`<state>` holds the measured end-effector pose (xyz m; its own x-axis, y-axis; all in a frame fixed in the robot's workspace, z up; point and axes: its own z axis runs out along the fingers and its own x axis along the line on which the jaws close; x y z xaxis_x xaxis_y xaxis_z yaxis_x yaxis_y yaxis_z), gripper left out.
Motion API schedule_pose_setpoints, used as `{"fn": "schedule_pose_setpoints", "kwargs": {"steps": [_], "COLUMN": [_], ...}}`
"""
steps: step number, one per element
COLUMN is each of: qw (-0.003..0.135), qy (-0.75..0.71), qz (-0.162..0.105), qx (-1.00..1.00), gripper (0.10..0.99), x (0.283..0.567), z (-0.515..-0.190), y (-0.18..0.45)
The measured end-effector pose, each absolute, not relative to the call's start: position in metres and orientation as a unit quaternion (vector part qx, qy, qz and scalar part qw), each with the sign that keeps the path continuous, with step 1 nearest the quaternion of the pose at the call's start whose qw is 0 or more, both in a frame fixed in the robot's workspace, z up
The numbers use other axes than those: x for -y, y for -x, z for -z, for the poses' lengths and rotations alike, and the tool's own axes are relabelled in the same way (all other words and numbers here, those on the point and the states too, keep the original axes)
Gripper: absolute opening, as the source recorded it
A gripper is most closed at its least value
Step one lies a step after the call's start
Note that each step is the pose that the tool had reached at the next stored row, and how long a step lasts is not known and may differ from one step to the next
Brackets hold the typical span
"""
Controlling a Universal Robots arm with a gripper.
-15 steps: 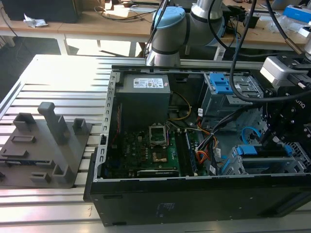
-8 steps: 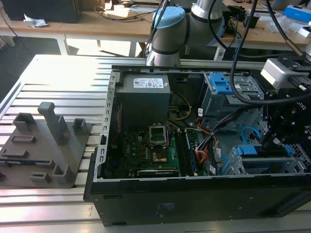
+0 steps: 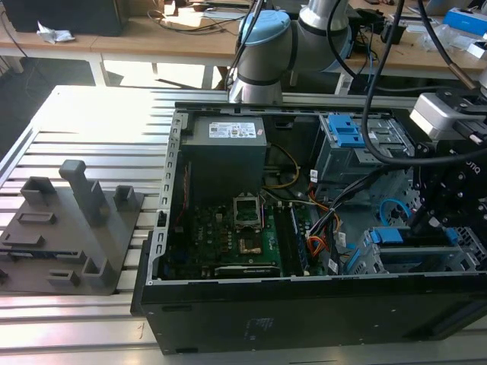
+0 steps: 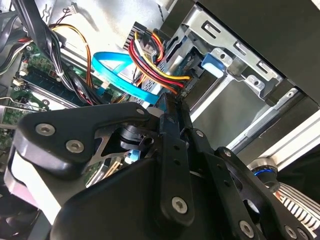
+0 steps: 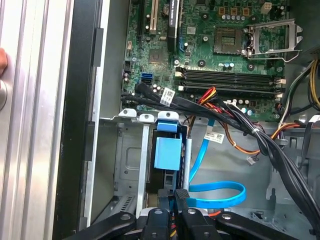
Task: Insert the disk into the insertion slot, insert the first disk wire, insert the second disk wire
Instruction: 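Insert the second disk wire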
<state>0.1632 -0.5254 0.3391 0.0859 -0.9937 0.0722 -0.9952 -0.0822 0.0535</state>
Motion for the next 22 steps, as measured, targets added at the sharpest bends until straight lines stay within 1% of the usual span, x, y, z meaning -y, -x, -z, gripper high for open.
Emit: {"fn": "schedule_pose_setpoints", "kwargs": {"steps": [12,13,14,17,22], "qw": [0.044,0.044,0.044,0.044,0.044], "qy": [-0.736,-0.736,-0.736,-0.736,-0.736], "qz": [-0.009,-0.008,-0.008,-0.008,-0.009], "qx": [0.676,0.676,0.676,0.676,0.676], "gripper": [0.161,0.173,0.235,0.235,0.235], "x": [0.525,0.525,0.525,0.525,0.525], "z": [-0.338,-0.337,-0.337,-0.340,-0.355], "y": [-0.163,-0.163,-0.163,-0.163,-0.163]}}
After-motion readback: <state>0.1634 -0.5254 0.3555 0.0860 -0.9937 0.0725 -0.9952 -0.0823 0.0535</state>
